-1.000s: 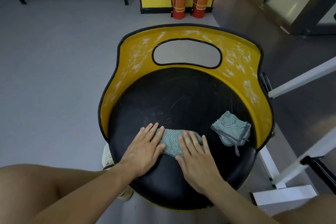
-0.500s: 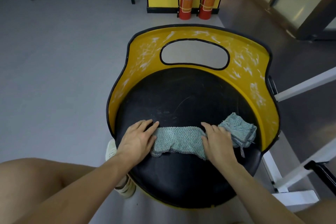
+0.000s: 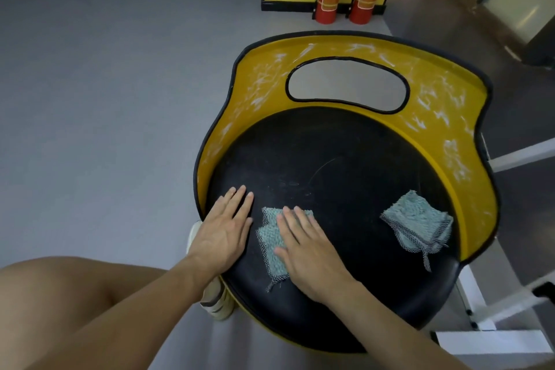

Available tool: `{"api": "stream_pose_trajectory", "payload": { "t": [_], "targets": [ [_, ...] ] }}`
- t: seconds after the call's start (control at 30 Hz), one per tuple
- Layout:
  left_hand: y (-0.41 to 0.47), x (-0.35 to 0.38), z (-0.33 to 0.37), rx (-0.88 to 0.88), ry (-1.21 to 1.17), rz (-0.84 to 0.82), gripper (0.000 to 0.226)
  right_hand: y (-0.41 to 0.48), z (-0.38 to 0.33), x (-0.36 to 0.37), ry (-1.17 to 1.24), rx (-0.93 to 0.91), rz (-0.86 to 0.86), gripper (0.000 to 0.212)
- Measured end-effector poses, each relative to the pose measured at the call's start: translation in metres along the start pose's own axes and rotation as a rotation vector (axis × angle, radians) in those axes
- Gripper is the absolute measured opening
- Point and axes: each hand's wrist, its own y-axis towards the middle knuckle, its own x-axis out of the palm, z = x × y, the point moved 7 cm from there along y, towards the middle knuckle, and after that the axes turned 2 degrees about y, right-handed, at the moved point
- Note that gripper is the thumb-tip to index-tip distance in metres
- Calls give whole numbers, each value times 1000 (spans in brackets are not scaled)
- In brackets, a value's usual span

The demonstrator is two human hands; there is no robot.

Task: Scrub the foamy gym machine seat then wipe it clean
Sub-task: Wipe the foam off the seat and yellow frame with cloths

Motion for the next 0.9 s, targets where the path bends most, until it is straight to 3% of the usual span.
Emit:
{"api": "stream_pose_trajectory", "payload": {
  "t": [0.37,0.53,0.67,0.8,0.9],
  "targets": [
    [-10,11,7,-22,-50,17,61,-64,1,14,-91,13,-29,65],
    [-12,12,4,-3,-78,-14,63,47,9,1,-76,59,-82,65],
    [-15,6,4,-44,-77,-60,69,106,75,-20,-39,341,-158,65],
    [-15,4,6,-65,-92,-76,75,52,103,-13,-16,450,-111,65],
    [-11,8,5,-76,-115,-30,70,-15,62,-3,-49,326,-12,71]
  ]
}}
